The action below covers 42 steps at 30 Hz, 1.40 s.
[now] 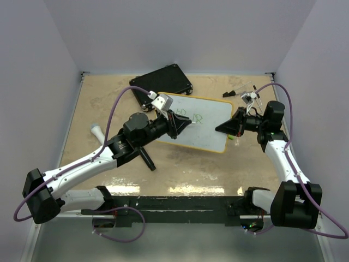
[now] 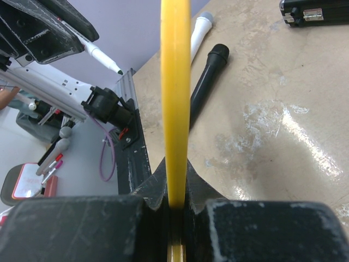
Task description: Write a sentence on the whiteboard
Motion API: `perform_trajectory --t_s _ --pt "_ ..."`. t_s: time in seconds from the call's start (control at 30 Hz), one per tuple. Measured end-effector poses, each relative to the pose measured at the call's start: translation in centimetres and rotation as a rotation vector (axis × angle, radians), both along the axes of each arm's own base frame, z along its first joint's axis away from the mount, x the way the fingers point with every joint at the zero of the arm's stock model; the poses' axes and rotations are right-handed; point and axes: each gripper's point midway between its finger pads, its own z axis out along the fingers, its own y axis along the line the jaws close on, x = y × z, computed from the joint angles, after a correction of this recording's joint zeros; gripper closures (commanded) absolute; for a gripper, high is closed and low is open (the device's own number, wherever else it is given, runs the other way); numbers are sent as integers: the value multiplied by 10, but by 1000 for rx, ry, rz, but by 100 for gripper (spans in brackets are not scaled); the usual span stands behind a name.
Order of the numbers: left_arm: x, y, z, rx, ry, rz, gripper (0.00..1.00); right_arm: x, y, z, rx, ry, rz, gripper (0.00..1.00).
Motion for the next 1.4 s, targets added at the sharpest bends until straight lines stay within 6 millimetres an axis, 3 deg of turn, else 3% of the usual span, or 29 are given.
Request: perform_trajectory --t_s 0.43,0.63,1.17,1.4 --pt "-8 -9 -8 40 -9 12 100 0 0 0 0 0 0 100" --pt "3 -19 -17 71 4 32 100 0 0 0 0 0 0 100" --pt "22 -31 5 64 -36 79 100 -1 0 0 1 0 3 100" --pt "27 -35 -4 87 -30 86 100 -1 0 0 1 0 3 100"
